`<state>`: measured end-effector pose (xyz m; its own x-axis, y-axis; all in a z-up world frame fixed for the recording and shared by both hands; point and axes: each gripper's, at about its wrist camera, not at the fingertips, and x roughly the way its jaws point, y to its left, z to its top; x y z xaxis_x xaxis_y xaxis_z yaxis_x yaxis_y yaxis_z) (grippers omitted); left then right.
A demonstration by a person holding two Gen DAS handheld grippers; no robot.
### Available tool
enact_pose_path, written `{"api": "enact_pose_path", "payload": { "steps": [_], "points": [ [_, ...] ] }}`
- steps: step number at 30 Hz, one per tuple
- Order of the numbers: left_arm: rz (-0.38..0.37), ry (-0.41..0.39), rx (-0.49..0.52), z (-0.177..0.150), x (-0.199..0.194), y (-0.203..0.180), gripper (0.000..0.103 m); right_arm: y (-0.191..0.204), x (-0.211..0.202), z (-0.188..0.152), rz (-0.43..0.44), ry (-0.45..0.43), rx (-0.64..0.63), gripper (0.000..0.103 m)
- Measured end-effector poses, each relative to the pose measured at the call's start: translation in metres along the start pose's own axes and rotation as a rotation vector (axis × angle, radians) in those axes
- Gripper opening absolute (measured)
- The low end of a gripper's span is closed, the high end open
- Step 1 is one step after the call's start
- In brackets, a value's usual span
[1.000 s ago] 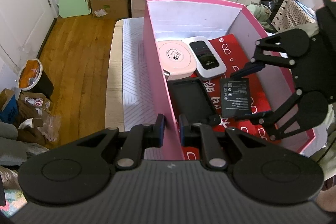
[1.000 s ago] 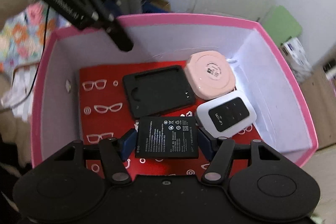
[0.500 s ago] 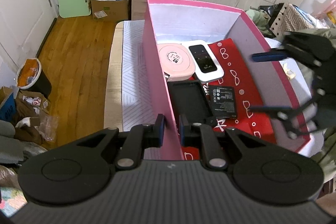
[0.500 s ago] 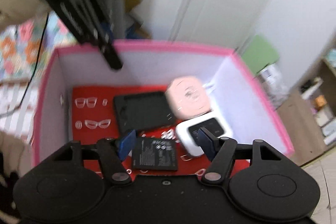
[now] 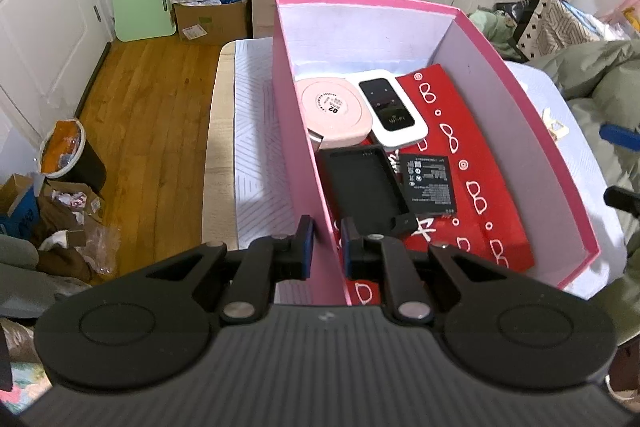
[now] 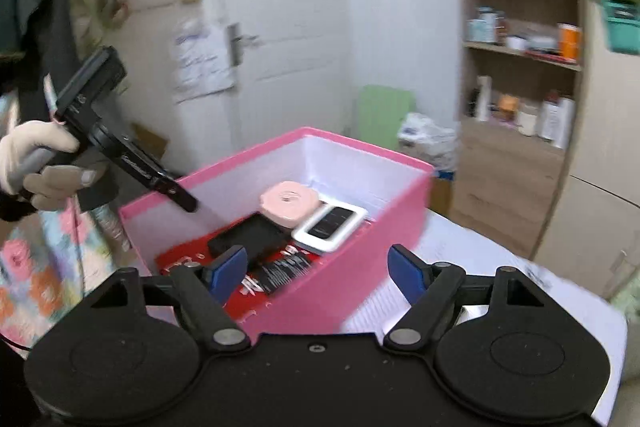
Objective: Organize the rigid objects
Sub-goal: 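Return the right gripper to the bed and grasp the purple starfish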
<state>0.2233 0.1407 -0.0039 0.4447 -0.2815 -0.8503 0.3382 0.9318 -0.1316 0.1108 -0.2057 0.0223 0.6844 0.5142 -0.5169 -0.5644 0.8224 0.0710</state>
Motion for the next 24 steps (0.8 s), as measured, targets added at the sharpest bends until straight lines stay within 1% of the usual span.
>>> {"api": "enact_pose_path", "payload": {
  "steps": [2, 4, 5, 7, 8, 10, 12, 16, 17, 19, 20, 21, 22, 24],
  "points": [
    [0.006, -0.001, 0.01, 0.0, 0.0, -0.002, 0.013, 0.001, -0.006, -0.025, -0.055, -0.036, 0.018, 0.081],
    [0.003, -0.005, 0.01, 0.0, 0.0, -0.001, 0.013, 0.0, -0.006, -0.051, -0.101, -0.052, 0.086, 0.081],
    [-0.002, -0.006, 0.003, -0.001, 0.0, 0.0, 0.013, -0.001, -0.007, -0.063, -0.122, -0.054, 0.118, 0.079],
    [-0.009, -0.006, -0.003, -0.001, 0.0, 0.002, 0.013, -0.006, -0.007, -0.084, -0.227, -0.077, 0.242, 0.077],
    [-0.01, -0.005, -0.005, -0.001, 0.0, 0.003, 0.013, -0.008, -0.006, -0.095, -0.268, -0.084, 0.313, 0.074],
    [-0.008, -0.004, -0.002, -0.002, 0.0, 0.002, 0.013, -0.012, -0.003, -0.111, -0.296, -0.077, 0.412, 0.069],
    [-0.001, -0.007, 0.005, -0.002, 0.001, 0.002, 0.013, -0.009, 0.001, -0.119, -0.342, -0.076, 0.414, 0.067],
    [0.0, -0.009, 0.006, -0.002, 0.001, 0.001, 0.013, -0.01, 0.015, -0.128, -0.401, -0.013, 0.39, 0.067],
    [-0.001, -0.01, 0.004, -0.003, 0.001, 0.001, 0.013, -0.01, 0.015, -0.129, -0.405, -0.013, 0.389, 0.067],
    [-0.001, -0.011, 0.0, -0.003, 0.001, 0.001, 0.013, -0.01, 0.021, -0.131, -0.426, -0.007, 0.387, 0.059],
    [0.002, -0.012, 0.002, -0.004, 0.0, 0.0, 0.013, -0.007, 0.023, -0.131, -0.456, 0.001, 0.372, 0.05],
    [0.005, -0.013, 0.002, -0.004, 0.0, -0.001, 0.013, -0.007, 0.025, -0.129, -0.478, 0.003, 0.385, 0.048],
    [0.005, -0.013, 0.003, -0.004, 0.0, -0.001, 0.013, -0.008, 0.024, -0.128, -0.484, -0.007, 0.428, 0.047],
    [0.002, -0.014, 0.006, -0.004, 0.0, -0.001, 0.013, -0.009, 0.024, -0.127, -0.477, -0.019, 0.464, 0.045]
  ]
}}
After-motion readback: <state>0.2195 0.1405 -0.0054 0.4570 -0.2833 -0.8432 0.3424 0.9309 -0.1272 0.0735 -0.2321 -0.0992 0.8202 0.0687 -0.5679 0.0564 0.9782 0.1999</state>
